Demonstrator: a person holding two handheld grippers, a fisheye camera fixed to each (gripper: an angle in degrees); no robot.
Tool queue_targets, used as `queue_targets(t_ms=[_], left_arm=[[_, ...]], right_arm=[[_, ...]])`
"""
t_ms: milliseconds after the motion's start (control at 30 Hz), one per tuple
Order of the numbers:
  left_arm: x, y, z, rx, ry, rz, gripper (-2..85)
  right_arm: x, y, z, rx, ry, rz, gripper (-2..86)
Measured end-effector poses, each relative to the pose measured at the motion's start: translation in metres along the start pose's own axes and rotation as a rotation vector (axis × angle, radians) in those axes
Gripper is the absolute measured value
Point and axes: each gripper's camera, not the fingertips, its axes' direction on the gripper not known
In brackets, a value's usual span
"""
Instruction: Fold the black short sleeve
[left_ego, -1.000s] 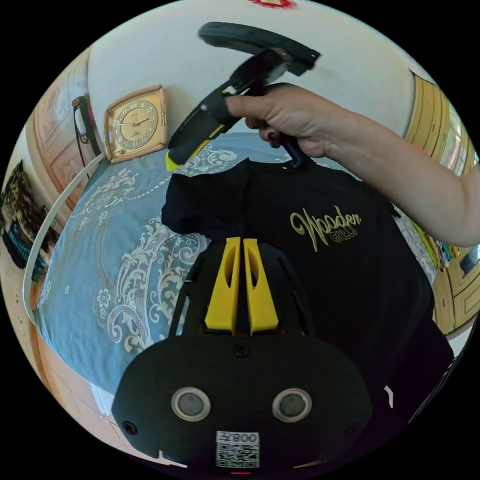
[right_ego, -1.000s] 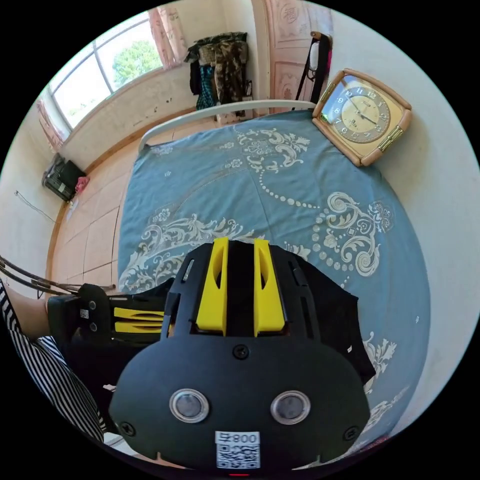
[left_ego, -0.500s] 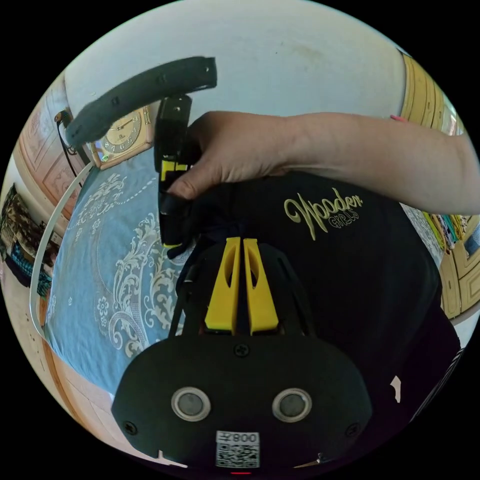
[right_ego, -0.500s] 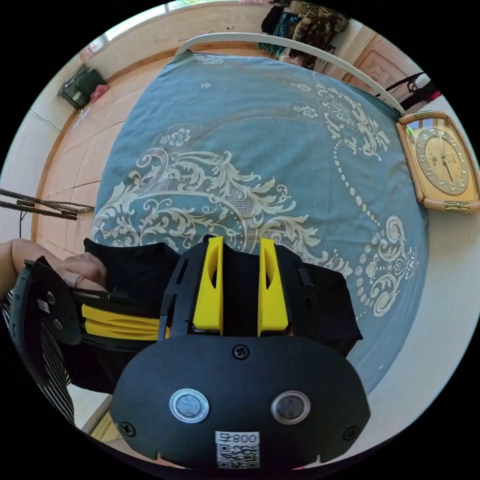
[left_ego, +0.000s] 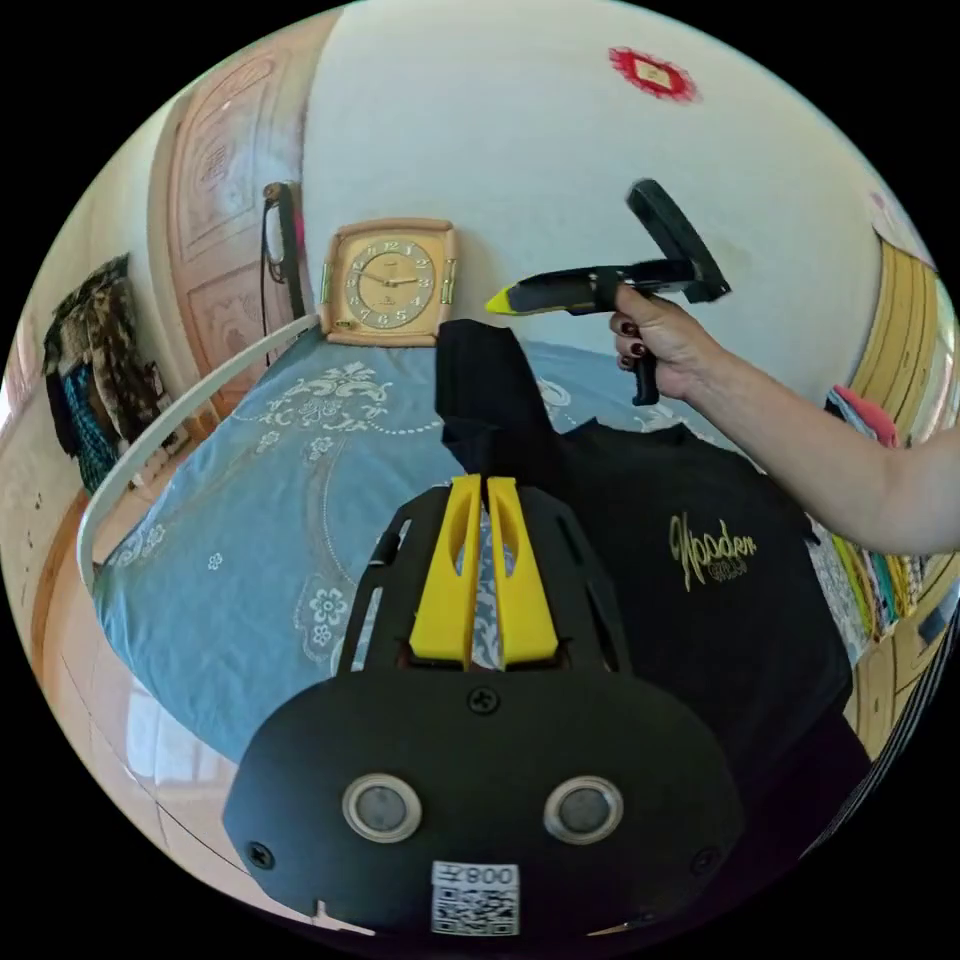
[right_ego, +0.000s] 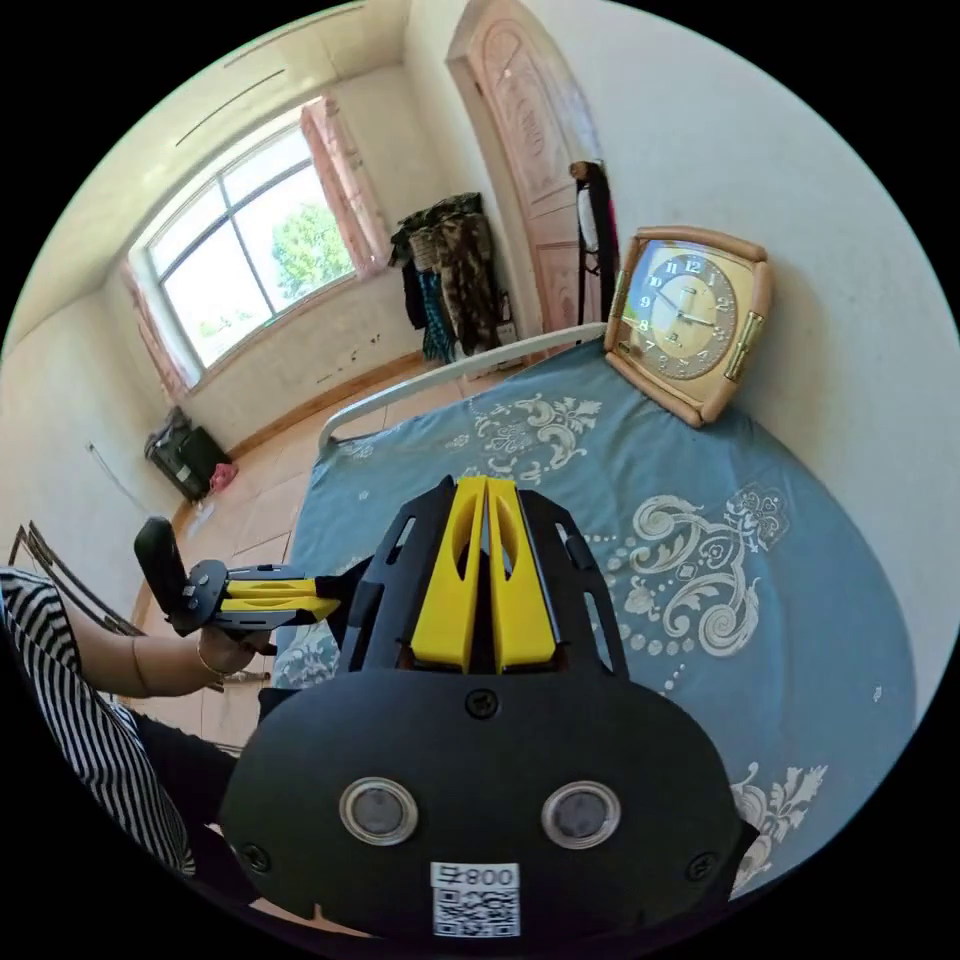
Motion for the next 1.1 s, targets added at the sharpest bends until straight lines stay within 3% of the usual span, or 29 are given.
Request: queue_targets(t_ms=[200, 333, 467, 600, 767, 900, 1100], left_arm=[[-0.088, 0.017, 0.061, -0.209, 0.168, -0.389, 4.8], [-0.098, 0.023, 0.041, -0.110, 0.187, -0.444, 5.3], [-0.090, -0.002, 0.029, -0.071, 0.168, -0.343, 6.3], [-0.079, -0.052, 0.056, -0.142, 0.129, -0.181, 7.2], [-0.064, -0.085, 0.114, -0.321, 0.089, -0.093, 3.4], [-0.051, -0.107, 0.116, -0.278, -0.035, -0.062, 2.1], [-0.028, -0.140, 0.113, -0.193, 0.017, -0.013, 5.8]], right_arm=[[0.066, 0.031, 0.018, -0.076, -0.005, 0.202, 0.4], [0.063, 0.069, 0.023, -0.168, 0.113, 0.130, 1.3], [0.088, 0.088, 0.042, -0.357, 0.274, 0.104, 4.4], [0.105, 0.102, 0.056, -0.481, 0.273, 0.066, 5.3], [0.107, 0.109, 0.053, -0.526, 0.361, -0.038, 1.4], [0.132, 0.099, 0.034, -0.493, 0.402, -0.001, 0.6], [0.171, 0.123, -0.005, -0.433, 0.361, 0.154, -0.1]])
